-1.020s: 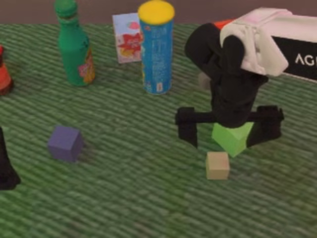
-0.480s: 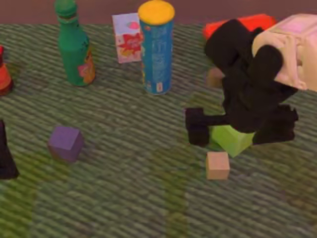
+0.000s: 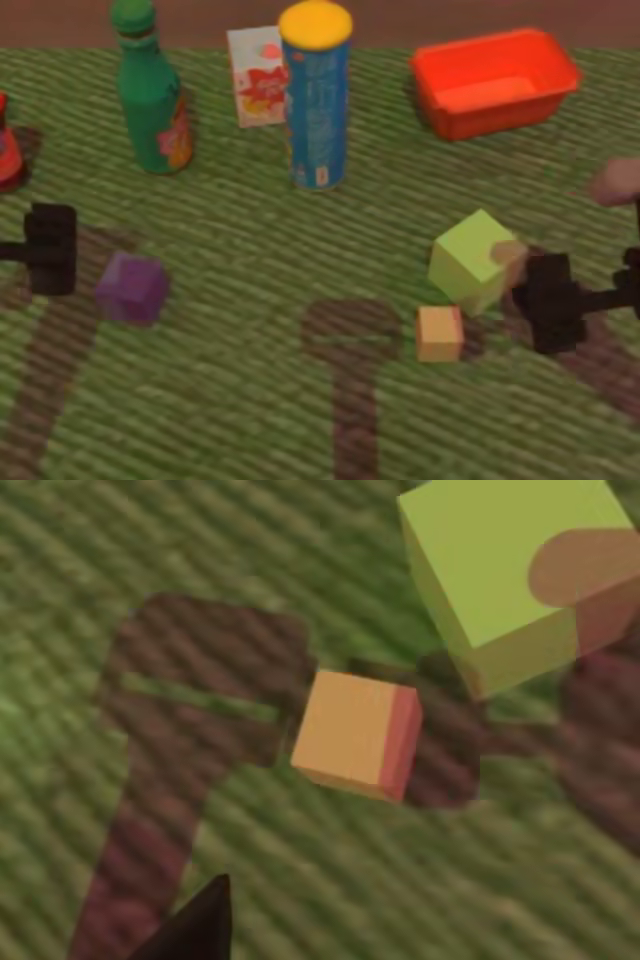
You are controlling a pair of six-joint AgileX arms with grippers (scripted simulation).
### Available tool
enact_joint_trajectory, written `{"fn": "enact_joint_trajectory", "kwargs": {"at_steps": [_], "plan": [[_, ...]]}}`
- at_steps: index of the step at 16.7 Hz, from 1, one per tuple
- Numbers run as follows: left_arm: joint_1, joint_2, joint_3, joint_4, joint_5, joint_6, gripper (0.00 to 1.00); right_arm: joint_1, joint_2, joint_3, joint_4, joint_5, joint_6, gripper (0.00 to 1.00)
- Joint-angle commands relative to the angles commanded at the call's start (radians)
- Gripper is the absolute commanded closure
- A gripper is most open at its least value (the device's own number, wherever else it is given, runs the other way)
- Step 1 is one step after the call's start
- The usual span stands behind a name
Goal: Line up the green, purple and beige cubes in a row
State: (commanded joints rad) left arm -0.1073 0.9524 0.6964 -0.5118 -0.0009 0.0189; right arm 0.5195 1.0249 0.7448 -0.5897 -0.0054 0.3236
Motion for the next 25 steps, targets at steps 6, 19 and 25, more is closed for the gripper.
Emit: {"fn": "enact_joint_trajectory", "kwargs": {"at_steps": [6,19,25], "plan": [[-0.064,0.564,0.385,-0.3,0.002,0.013,0.0,-0.218,-0.579,-0.46,0.296,-0.007,-0.176,0.0],[-0.116,1.009,0.737,-0.531,0.002,0.022,0.0,-0.51,-1.025,-0.745,0.59,0.005,-0.324,0.0],[-0.114,1.06,0.676,-0.419,0.002,0.025,0.0,-0.51,-1.025,-0.745,0.59,0.005,-0.324,0.0]]}}
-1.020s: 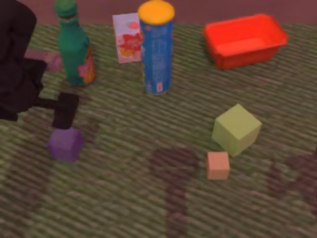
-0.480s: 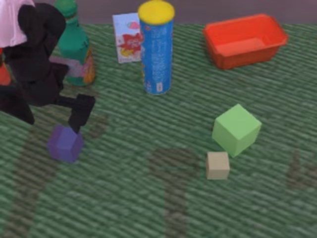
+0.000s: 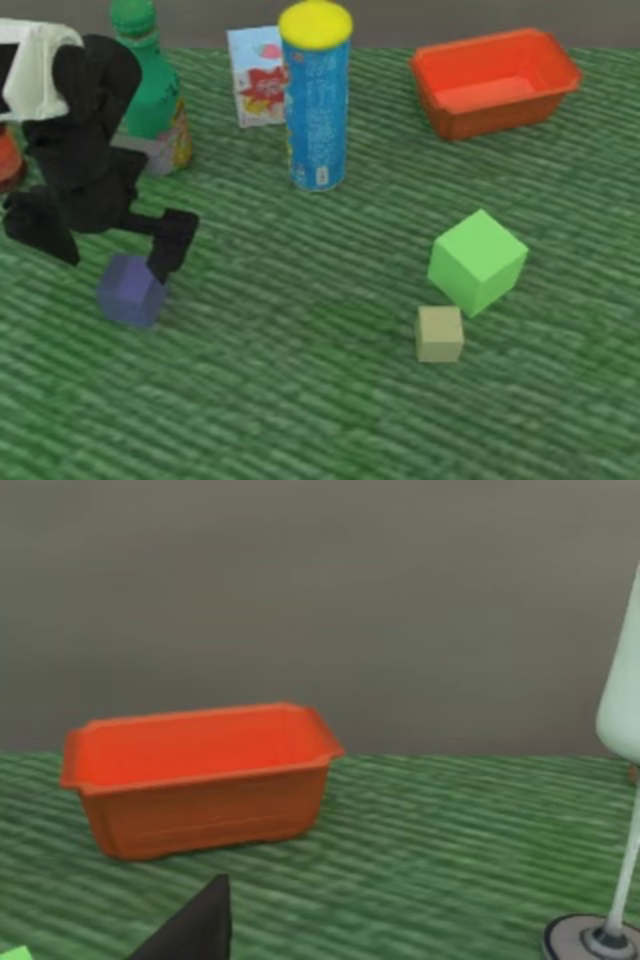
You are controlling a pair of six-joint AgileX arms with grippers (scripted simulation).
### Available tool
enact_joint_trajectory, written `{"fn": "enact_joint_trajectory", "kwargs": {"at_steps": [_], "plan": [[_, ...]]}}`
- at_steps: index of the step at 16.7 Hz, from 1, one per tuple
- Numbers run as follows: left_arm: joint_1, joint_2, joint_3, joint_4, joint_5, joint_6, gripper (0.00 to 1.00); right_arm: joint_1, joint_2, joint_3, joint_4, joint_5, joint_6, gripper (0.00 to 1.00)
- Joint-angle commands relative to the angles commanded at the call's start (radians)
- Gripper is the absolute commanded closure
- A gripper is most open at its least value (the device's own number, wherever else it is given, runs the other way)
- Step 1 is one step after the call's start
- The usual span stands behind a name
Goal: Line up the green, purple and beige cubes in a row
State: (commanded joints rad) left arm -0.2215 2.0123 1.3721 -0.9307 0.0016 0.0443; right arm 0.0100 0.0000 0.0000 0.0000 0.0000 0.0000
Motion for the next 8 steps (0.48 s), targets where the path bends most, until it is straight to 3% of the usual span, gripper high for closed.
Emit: {"fn": "enact_joint_trajectory", "kwargs": {"at_steps": [4,8], "plan": [[0.0,0.074,-0.086,0.166,0.001,0.0,0.0,0.0,0.0,0.0,0.0,0.0,0.0,0.0],[0.0,0.097,-0.11,0.207,0.001,0.001,0.0,0.0,0.0,0.0,0.0,0.0,0.0,0.0]]}}
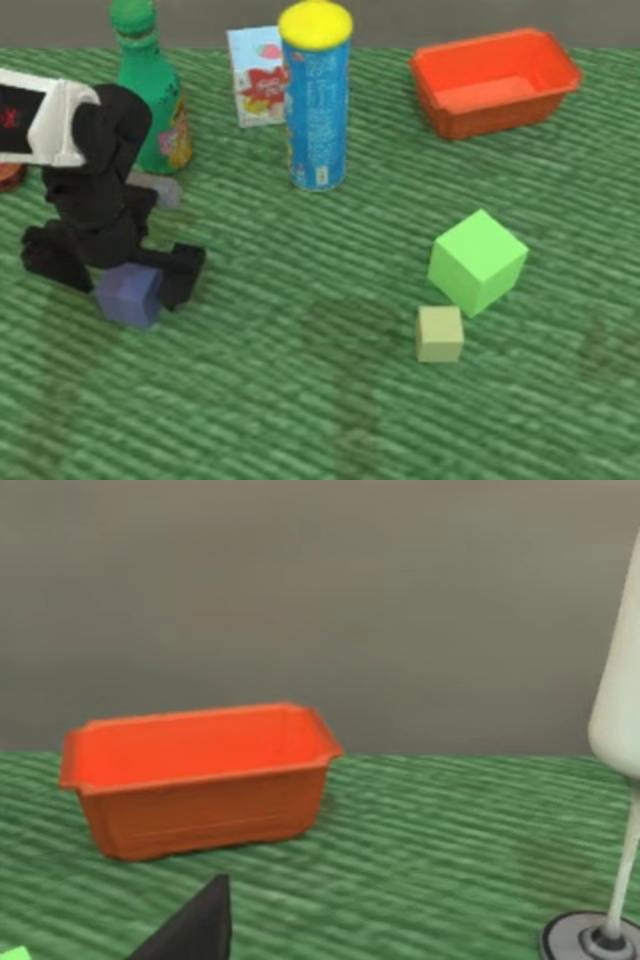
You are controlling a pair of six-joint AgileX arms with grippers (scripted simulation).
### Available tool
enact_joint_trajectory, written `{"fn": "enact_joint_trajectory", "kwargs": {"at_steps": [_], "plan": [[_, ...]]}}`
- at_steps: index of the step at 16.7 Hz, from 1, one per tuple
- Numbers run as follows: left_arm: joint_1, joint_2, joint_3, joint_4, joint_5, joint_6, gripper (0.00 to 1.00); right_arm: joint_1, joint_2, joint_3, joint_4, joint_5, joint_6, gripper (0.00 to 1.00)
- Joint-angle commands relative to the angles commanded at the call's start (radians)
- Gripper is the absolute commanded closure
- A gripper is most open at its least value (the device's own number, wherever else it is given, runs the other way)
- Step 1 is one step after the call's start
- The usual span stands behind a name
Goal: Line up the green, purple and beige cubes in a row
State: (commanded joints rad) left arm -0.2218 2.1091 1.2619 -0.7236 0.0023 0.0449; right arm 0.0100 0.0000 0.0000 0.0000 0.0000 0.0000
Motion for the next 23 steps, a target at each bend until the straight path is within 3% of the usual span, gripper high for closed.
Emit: {"fn": "enact_joint_trajectory", "kwargs": {"at_steps": [2,15,23], "plan": [[0.0,0.0,0.0,0.0,0.0,0.0,0.0,0.0,0.0,0.0,0.0,0.0,0.0,0.0],[0.0,0.0,0.0,0.0,0.0,0.0,0.98,0.0,0.0,0.0,0.0,0.0,0.0,0.0],[0.0,0.0,0.0,0.0,0.0,0.0,1.0,0.0,0.0,0.0,0.0,0.0,0.0,0.0]]}}
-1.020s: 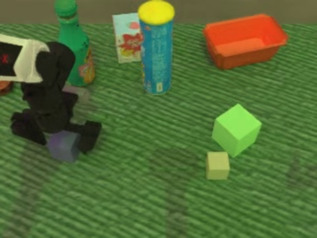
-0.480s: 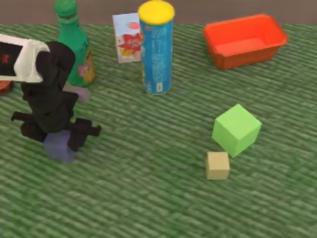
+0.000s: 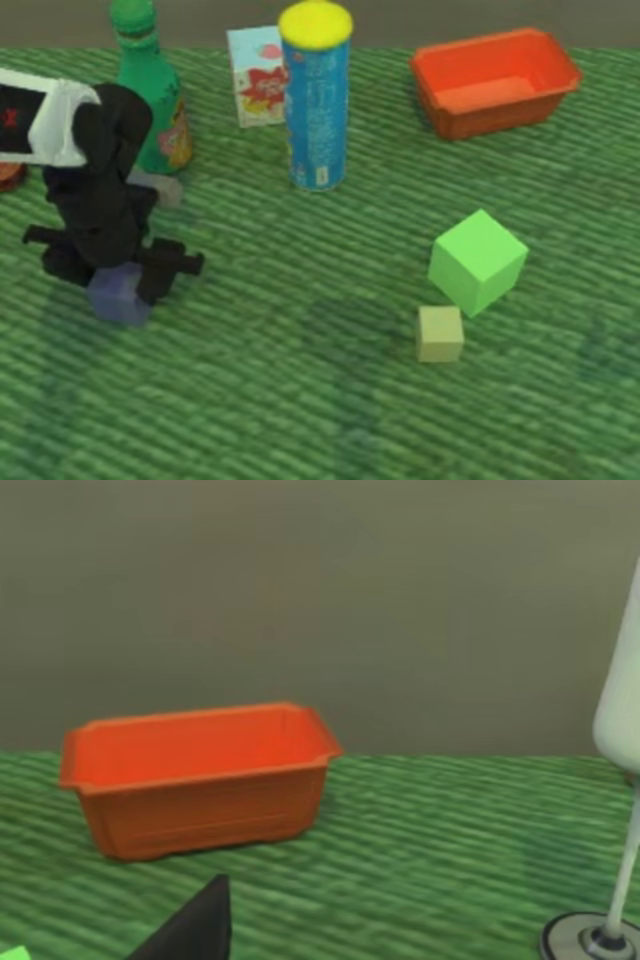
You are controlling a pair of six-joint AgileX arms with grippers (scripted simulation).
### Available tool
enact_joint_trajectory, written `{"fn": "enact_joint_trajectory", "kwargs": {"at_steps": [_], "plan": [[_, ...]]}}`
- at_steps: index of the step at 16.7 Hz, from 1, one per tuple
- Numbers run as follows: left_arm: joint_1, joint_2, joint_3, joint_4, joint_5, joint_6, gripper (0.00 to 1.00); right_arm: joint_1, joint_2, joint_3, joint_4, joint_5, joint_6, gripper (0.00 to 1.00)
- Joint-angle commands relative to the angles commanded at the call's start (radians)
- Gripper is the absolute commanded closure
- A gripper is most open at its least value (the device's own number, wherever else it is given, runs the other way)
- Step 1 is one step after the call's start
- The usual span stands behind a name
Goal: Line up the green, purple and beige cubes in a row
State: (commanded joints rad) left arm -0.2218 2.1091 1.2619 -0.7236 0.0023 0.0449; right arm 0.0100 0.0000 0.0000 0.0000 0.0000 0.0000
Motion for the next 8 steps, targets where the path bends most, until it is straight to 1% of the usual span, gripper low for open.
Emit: {"fn": "enact_joint_trajectory", "kwargs": {"at_steps": [4,8], "plan": [[0.004,-0.043,0.037,-0.053,0.001,-0.001,1.0,0.0,0.0,0.0,0.0,0.0,0.0,0.0],[0.015,-0.108,0.113,-0.21,0.0,-0.003,1.0,0.0,0.0,0.0,0.0,0.0,0.0,0.0]]}}
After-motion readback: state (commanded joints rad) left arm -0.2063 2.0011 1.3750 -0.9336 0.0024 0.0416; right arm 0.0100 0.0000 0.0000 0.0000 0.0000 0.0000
